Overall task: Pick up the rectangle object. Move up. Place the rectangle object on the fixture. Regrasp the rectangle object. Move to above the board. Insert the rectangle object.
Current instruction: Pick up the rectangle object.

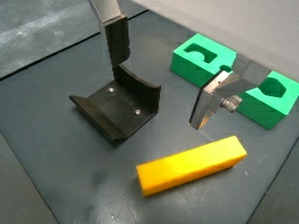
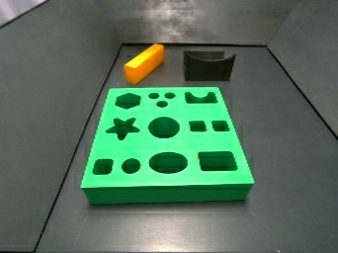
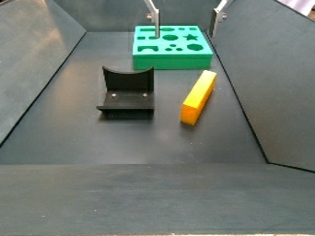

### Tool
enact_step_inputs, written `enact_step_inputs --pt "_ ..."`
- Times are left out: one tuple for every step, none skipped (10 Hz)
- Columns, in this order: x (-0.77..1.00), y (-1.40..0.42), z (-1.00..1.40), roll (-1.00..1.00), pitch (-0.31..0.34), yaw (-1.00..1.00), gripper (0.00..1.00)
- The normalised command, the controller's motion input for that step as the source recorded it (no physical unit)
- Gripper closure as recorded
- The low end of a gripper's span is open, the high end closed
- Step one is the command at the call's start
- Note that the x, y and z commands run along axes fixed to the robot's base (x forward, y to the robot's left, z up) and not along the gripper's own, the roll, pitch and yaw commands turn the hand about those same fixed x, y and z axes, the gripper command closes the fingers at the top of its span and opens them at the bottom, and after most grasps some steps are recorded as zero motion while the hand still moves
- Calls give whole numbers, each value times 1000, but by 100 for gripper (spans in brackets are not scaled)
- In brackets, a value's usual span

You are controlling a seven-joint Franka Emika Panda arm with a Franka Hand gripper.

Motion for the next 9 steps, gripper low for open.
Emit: enact_step_inputs --pt "-26 -46 0 33 -59 0 0" --pt "46 3 -3 86 27 0 0" --pt "-169 0 -234 93 0 -934 0" --pt "0 0 -274 27 0 -1000 0" --pt "0 0 -311 16 0 -1000 0" --pt "417 220 14 0 0 -300 0" --pt "51 0 0 4 37 0 0" --pt "46 -57 -749 176 -133 -500 0" --pt "0 0 -749 139 -104 -820 0"
